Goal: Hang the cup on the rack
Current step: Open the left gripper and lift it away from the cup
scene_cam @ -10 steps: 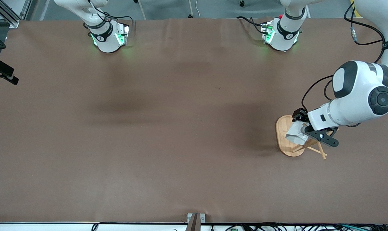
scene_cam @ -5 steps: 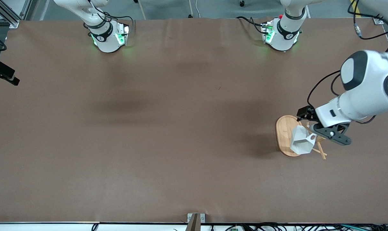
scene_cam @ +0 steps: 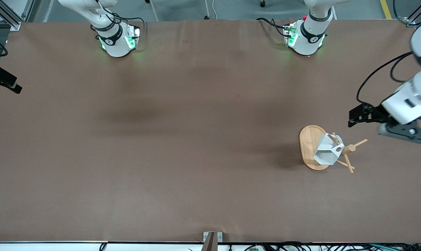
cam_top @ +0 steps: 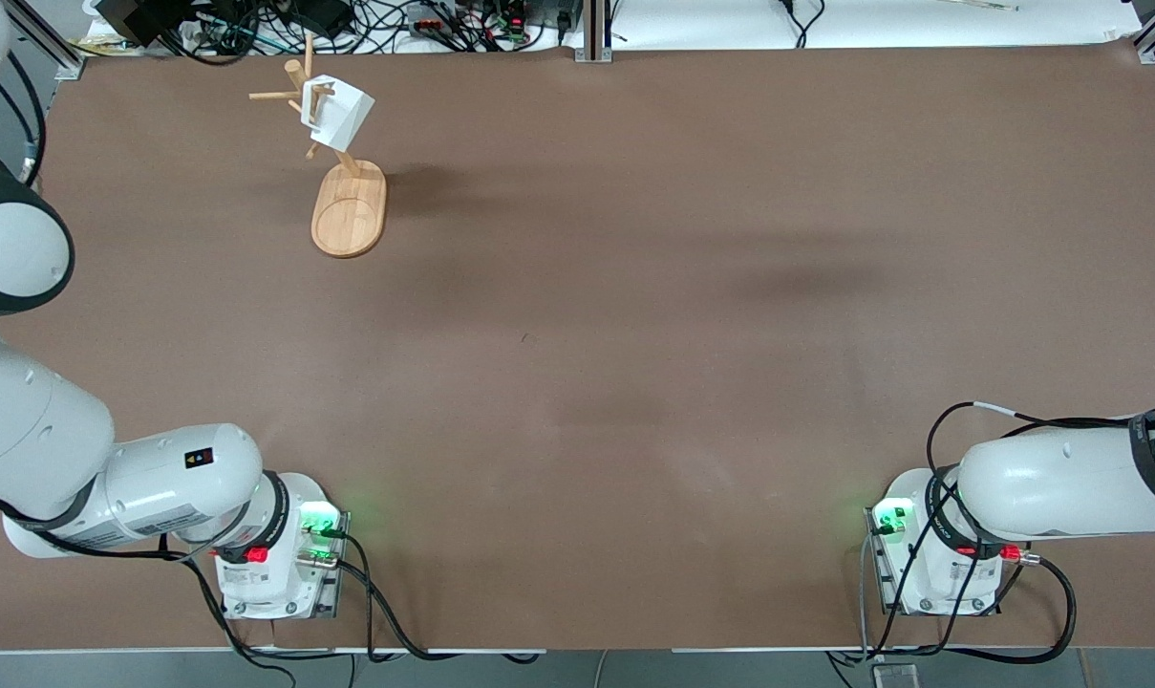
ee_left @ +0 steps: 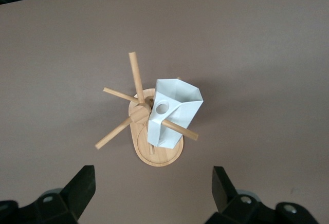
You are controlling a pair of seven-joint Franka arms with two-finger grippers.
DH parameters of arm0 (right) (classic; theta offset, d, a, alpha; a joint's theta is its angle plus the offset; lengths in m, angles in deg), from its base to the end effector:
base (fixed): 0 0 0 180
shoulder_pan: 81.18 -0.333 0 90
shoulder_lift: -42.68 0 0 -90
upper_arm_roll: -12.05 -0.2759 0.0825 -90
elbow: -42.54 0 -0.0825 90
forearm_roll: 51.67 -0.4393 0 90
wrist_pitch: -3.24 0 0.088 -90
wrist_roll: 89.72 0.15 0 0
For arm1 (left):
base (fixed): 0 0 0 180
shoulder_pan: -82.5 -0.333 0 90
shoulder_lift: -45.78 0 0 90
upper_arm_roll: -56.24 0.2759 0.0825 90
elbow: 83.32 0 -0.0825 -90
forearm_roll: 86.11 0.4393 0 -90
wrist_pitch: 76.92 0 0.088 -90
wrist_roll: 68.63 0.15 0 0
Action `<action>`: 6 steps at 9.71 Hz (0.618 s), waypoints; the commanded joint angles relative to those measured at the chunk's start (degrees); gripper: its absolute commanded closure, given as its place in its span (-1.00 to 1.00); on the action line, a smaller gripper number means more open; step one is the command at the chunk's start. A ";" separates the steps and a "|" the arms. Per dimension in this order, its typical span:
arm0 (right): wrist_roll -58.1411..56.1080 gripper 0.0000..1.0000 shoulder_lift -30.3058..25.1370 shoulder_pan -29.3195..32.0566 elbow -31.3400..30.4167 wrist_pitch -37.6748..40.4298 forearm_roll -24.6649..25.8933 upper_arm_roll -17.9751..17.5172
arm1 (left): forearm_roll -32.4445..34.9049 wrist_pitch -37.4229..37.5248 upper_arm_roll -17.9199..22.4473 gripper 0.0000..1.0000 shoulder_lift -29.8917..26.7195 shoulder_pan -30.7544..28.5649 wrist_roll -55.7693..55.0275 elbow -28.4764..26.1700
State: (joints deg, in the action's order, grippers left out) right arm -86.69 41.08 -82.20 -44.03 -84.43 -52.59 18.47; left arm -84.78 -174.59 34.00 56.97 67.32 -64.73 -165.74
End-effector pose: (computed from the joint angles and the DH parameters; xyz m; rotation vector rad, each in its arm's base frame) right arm 0.5976 -0.0548 0.5860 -3.1142 0.2279 -0.0739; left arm 0.6714 -0.0624 0.5078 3.0735 -0.2829 0.1295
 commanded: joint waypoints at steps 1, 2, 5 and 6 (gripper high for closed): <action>1.19 -1.00 -0.16 -0.39 0.44 0.22 0.22 0.09 | 1.04 3.27 -0.87 -1.00 -1.76 0.41 -4.94 1.47; 1.19 -1.00 -0.25 -0.39 0.44 0.13 0.22 0.00 | 1.13 3.36 -0.87 -1.00 -2.65 0.32 -4.34 1.56; 1.19 -1.00 -0.16 -0.39 0.62 -0.13 0.48 0.09 | -0.17 3.71 8.65 -1.00 -10.11 6.70 -3.72 -3.52; 1.19 -1.00 -0.16 -0.39 0.62 -0.40 0.57 0.00 | -0.45 6.49 11.67 -1.00 -11.79 10.65 -4.16 -4.41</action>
State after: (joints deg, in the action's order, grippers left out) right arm -86.63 41.08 -82.27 -43.81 -84.70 -52.53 18.46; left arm -84.92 -169.64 41.82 48.44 73.75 -68.48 -164.97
